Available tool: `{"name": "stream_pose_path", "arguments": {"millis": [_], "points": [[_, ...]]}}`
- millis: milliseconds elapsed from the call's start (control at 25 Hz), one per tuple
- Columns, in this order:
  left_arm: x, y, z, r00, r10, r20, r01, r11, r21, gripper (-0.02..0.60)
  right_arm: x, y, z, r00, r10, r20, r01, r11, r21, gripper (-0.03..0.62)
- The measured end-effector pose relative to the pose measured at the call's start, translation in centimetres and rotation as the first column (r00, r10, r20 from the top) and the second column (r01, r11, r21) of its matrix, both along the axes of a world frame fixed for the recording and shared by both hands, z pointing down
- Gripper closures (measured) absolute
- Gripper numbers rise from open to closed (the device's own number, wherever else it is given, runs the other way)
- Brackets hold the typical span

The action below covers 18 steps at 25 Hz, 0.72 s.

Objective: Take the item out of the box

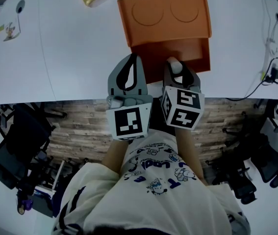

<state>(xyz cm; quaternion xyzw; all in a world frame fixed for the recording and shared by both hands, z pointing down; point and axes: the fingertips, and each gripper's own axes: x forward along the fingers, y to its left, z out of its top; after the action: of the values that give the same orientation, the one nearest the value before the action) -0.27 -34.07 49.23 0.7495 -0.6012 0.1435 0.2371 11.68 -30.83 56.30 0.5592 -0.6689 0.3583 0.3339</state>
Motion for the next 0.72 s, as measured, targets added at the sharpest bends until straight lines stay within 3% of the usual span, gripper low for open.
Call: {"name": "stream_pose_path", "arguments": {"millis": [240, 720], "points": [[0.3, 0.7, -0.4, 1.0, 0.023, 0.018, -0.023, 1.0, 0.001, 0.563, 0.4, 0.2, -1.0, 1.0, 0.02, 0.008, -0.02, 0.999, 0.026, 0.398], [0.8, 1.3, -4.3, 1.0, 0.005, 0.005, -0.005, 0.995, 0.096, 0.563, 1.0, 0.4, -4.7, 0.999, 0.035, 0.019, -0.037, 0.993, 0.111, 0.398]]}}
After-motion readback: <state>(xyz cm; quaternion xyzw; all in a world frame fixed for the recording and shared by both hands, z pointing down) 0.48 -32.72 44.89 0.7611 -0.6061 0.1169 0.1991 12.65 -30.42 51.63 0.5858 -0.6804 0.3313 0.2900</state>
